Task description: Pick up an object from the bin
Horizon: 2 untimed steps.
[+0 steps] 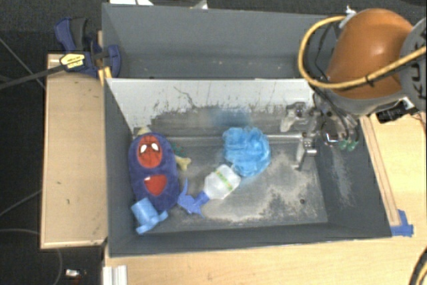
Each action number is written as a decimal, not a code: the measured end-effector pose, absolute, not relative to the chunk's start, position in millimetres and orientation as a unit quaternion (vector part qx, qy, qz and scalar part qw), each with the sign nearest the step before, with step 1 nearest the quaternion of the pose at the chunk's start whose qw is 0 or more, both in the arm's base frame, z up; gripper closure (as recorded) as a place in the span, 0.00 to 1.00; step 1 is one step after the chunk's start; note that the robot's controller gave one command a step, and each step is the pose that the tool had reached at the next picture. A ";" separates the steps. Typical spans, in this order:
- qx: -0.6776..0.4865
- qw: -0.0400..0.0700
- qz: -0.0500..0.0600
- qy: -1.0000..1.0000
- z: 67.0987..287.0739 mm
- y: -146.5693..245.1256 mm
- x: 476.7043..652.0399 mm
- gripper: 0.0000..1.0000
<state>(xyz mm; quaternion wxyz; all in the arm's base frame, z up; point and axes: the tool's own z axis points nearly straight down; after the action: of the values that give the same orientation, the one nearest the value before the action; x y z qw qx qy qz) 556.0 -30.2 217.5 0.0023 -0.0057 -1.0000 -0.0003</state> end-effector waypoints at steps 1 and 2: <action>-0.005 -0.002 0.000 -1.000 222.2 -30.2 557.2 0.00; 0.035 -0.004 0.000 -0.999 152.3 6.7 564.6 0.00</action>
Offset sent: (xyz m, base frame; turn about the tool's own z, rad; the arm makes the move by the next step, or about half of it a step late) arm 0.0136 0.0789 -0.1475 -0.1831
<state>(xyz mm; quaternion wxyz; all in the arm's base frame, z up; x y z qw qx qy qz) 564.6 6.7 152.3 -0.0040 0.0354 -0.9994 0.0001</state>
